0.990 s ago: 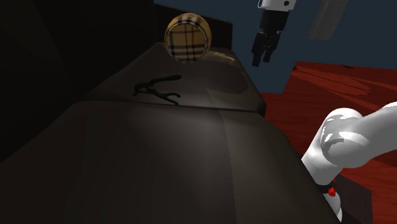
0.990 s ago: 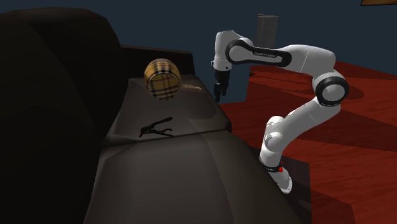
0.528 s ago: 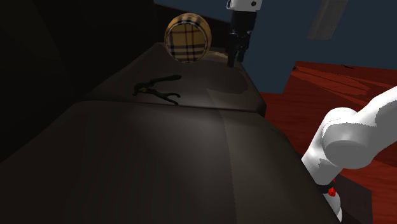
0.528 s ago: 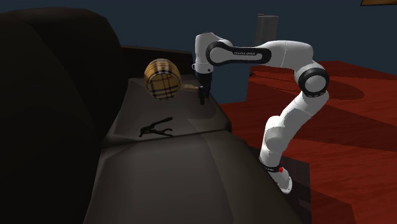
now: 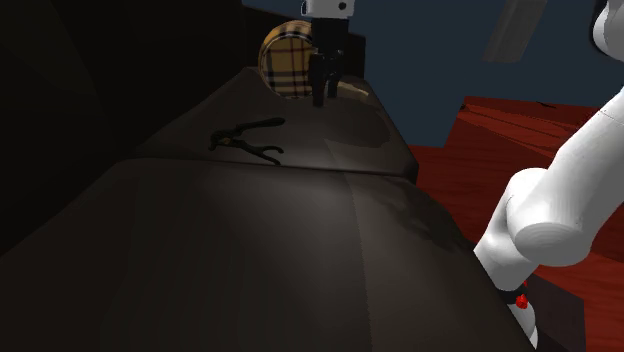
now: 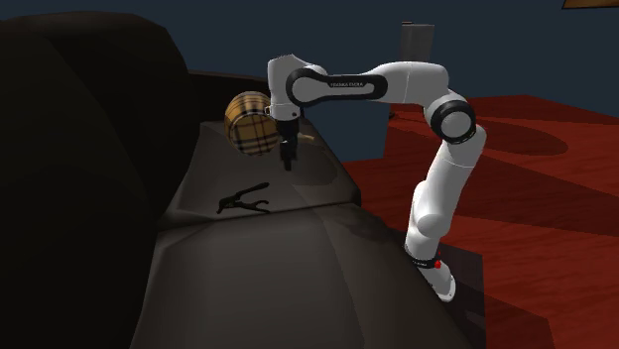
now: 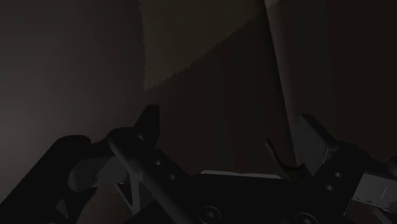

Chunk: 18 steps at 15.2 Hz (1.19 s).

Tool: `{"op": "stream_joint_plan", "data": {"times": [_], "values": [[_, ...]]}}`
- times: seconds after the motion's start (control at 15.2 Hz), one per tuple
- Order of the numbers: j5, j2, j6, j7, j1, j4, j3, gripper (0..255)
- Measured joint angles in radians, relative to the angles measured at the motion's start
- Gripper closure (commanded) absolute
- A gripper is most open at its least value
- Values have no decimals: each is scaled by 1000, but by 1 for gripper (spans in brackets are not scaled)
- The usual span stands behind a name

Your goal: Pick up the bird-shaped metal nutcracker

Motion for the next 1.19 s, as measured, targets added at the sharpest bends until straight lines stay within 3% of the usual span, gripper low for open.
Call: {"op": "stream_joint_plan", "data": {"times": [0.53, 0.86, 0.99, 1.19], "values": [[-21, 296, -53, -28, 74, 316, 77, 0], [-58, 509, -130, -47, 135, 584, 116, 0], [-61, 529, -127, -48, 144, 597, 121, 0], [-58, 513, -81, -54, 140, 536, 121, 0]]}}
